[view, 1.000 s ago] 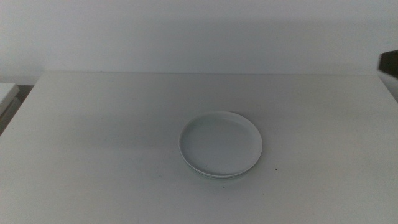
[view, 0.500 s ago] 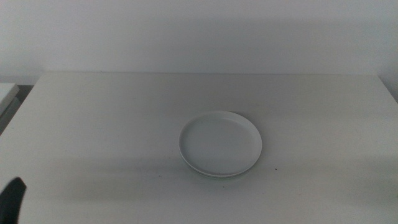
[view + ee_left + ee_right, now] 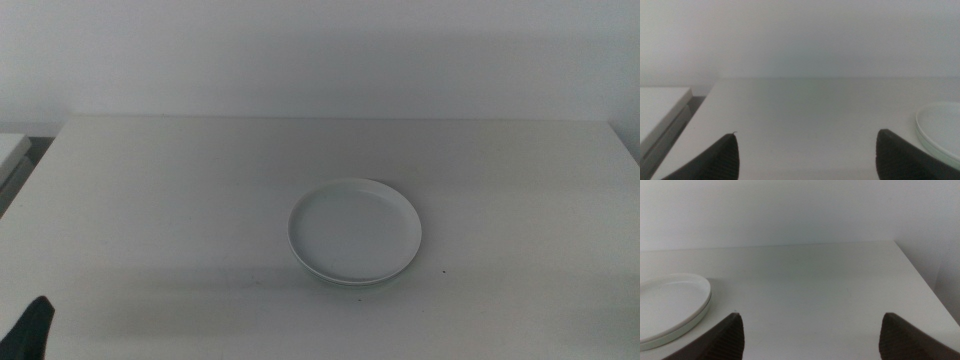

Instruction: Stack the three bowls on top of each other.

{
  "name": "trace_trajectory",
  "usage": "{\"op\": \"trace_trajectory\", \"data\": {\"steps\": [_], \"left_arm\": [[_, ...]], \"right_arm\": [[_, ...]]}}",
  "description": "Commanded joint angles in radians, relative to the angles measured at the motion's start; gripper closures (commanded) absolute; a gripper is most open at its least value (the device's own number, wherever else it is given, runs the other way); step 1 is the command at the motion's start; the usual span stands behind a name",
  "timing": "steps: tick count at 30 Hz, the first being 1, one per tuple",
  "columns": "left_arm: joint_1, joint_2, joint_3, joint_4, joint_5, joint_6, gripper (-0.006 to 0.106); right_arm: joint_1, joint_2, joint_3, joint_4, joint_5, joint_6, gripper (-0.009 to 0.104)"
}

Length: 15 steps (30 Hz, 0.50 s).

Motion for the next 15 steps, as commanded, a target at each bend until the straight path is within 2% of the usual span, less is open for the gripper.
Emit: {"op": "trace_trajectory", "data": {"steps": [1, 15], "left_arm": [[0.001, -0.004, 0.000, -0.001, -0.030, -0.010, 0.007], [0.001, -0.004, 0.000, 0.003, -0.045, -0.009, 0.007]], "right_arm": [[-0.008, -0.004, 0.003, -0.002, -0.014, -0.003, 0.004], [-0.008, -0.004, 0.003, -0.002, -0.014, -0.003, 0.004]]}}
